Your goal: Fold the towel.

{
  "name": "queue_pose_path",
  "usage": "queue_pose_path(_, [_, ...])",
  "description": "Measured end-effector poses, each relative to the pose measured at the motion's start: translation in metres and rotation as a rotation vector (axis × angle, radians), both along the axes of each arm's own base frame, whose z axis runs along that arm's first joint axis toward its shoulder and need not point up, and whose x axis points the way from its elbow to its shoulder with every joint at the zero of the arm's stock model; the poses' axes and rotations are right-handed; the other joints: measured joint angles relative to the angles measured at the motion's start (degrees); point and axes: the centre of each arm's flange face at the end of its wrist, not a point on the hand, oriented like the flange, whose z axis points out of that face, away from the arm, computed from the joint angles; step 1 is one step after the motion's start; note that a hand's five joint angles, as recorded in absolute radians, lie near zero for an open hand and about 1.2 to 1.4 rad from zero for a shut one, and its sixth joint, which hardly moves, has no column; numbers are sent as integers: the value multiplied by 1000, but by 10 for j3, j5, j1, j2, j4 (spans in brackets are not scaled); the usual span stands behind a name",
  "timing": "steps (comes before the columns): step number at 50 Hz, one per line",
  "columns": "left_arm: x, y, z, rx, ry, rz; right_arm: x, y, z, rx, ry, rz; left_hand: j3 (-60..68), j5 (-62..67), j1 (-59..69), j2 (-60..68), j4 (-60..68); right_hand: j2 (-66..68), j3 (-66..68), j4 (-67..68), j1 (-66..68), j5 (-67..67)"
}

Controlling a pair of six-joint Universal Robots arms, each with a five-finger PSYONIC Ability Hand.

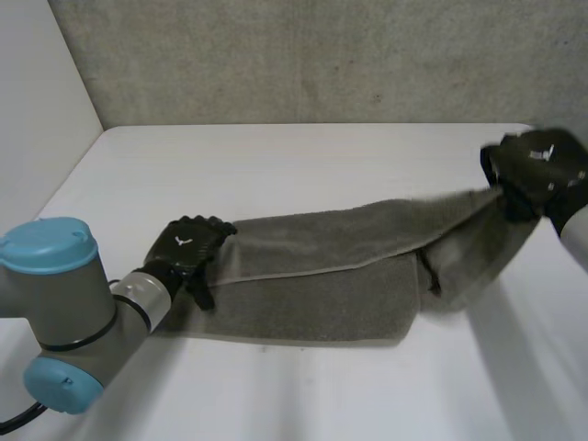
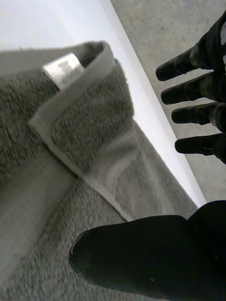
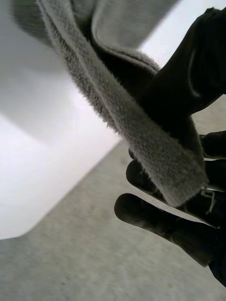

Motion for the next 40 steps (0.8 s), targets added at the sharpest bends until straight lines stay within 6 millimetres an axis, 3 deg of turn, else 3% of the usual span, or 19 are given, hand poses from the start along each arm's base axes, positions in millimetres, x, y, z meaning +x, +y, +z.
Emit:
queue_pose_path(10, [-16, 9, 1, 38, 86, -18, 24, 19, 78, -142, -91, 89, 1, 3, 0, 1, 1, 0, 0, 0, 0, 0])
queue_pose_path(18, [-30, 9, 9, 52, 174, -22, 43, 37, 118, -199, -142, 162, 1, 5, 2, 2, 1, 0, 0, 0, 0, 0])
queue_pose_path(26, [-49, 13, 16, 85, 280, -19, 54, 48, 129, -196, -173, 197, 6, 11, 2, 8, 6, 0, 0, 0, 1, 0])
queue_pose_path(40, [-93, 38, 15, 254, 531, -37, 64, 56, 128, -188, -184, 198, 17, 21, 14, 19, 16, 0, 0, 0, 1, 0])
